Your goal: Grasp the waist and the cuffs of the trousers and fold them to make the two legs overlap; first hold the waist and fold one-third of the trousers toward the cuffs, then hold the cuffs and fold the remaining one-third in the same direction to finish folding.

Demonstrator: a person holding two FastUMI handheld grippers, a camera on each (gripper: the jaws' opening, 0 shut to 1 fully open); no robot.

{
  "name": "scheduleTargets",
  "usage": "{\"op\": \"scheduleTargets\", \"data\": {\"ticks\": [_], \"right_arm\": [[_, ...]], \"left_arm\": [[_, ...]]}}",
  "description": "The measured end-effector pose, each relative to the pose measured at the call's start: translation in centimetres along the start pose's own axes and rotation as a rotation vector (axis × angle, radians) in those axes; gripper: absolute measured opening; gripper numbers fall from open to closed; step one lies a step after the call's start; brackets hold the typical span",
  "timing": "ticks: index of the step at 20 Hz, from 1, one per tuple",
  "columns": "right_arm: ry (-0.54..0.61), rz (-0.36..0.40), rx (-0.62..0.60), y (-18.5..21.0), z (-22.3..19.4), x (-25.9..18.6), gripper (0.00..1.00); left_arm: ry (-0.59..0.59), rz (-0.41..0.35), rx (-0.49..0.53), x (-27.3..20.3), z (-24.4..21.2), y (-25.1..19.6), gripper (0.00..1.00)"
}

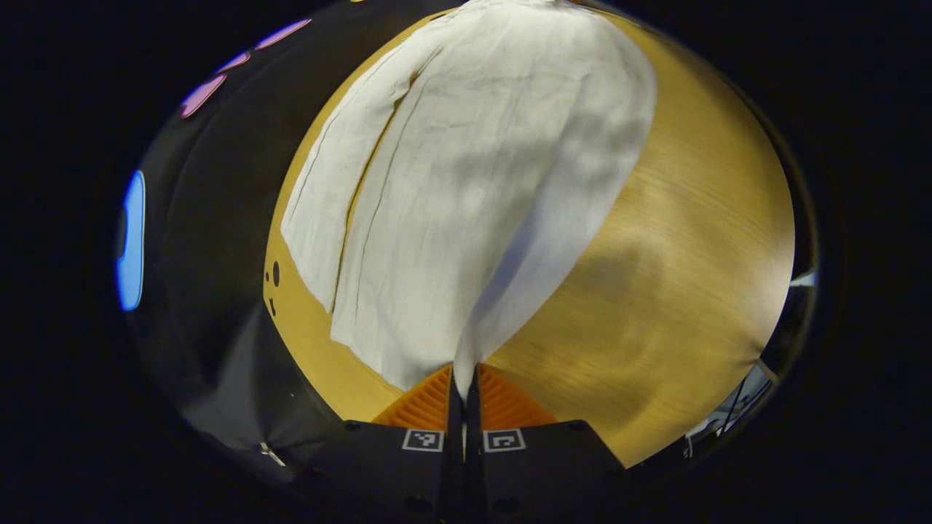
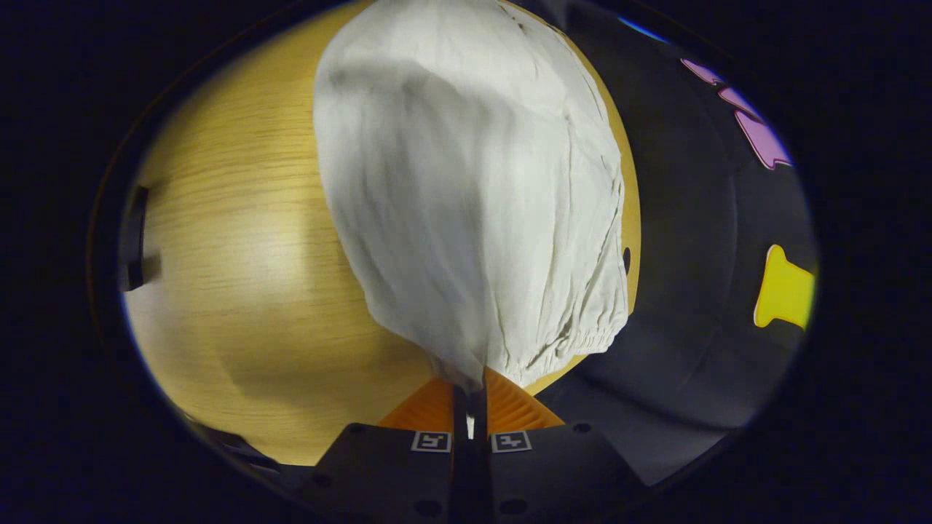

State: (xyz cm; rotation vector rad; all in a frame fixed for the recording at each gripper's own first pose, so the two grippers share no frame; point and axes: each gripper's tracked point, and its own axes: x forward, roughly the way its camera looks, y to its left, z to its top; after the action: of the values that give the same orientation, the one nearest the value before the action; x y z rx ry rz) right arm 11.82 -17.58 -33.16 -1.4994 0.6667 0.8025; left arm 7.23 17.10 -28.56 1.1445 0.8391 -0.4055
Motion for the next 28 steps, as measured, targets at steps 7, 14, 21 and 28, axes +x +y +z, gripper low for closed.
{"op": "scheduleTargets", "data": {"ticks": [7,14,21,28], "right_arm": [[-0.039,-0.153,0.120,-5.7,0.3,-3.1,0.05],[-0.093,-0.266,0.176,-15.5,2.8,-2.9,0.05],[-0.109,-0.382,0.573,-26.4,2.6,-0.4,0.05],[-0.101,-0.321,0.901,-30.1,4.5,6.9,0.05]], "left_arm": [[-0.078,0.189,-0.057,-4.8,1.9,4.7,0.05],[-0.186,0.261,-0.094,-6.7,7.3,13.4,0.05],[-0.239,0.329,-0.147,-3.9,11.7,24.8,0.05],[-0.315,0.259,-0.434,5.3,17.8,30.6,0.05]]}}
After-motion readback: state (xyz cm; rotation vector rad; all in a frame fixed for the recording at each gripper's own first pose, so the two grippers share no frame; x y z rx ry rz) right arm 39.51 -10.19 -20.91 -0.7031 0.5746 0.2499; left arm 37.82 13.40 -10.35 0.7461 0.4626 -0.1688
